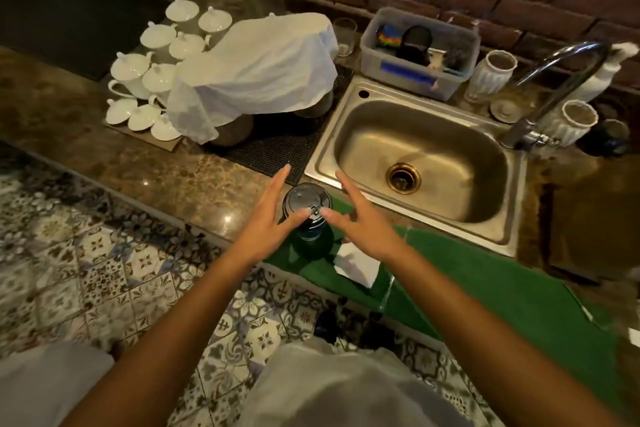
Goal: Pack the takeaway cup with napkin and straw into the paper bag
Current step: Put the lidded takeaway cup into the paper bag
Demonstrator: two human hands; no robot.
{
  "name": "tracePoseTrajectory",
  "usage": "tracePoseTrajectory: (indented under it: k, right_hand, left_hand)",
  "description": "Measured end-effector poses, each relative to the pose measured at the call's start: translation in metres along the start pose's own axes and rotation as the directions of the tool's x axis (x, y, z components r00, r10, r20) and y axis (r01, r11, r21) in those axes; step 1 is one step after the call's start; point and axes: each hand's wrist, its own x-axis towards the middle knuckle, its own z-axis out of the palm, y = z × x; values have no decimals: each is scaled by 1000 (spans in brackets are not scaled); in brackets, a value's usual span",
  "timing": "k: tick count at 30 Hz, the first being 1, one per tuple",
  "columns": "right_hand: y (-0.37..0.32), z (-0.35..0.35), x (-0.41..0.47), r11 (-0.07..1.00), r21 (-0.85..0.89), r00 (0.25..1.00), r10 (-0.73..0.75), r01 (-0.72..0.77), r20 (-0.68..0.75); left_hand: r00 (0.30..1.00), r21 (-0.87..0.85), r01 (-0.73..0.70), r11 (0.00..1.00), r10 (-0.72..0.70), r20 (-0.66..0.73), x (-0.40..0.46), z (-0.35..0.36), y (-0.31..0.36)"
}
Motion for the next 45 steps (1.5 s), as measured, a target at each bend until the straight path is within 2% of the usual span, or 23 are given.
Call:
tracePoseTrajectory:
  k: [3,10,17,22,27,30,35,42,45]
  right_hand:
    - [-2,10,2,997,31,996,67,-69,66]
    - [9,15,3,998,31,995,56,-58,79]
    - [5,10,3,999,-11,995,53,-52,89]
    - [6,3,-3,999,29,996,28,-30,90]
    - [-8,-13,-22,990,132,999,-42,43,-16]
    - [-23,-33,-40,974,209,988,-58,88,-146]
    - [-38,-79,-85,963,196,923,-100,183,-371]
    - [-23,-150,-157,959,194,873,-89,205,-479]
    - [-8,-195,-193,976,106,826,-100,190,-554]
  left_hand:
    - [997,-39,38,999,-35,65,0,1,-1]
    - [997,-12,5,1000,-4,77,2,3,-1]
    - [997,-103,19,994,-11,75,-5,14,-7]
    - [997,-73,-62,995,66,50,-4,18,7]
    - [984,-53,-176,983,177,6,1,15,39]
    - [974,-96,-225,970,226,-2,3,25,72]
    - [937,-169,-344,924,349,0,9,51,134]
    - [895,-306,-379,873,430,117,13,119,201]
    - [863,-306,-413,858,476,169,22,163,229]
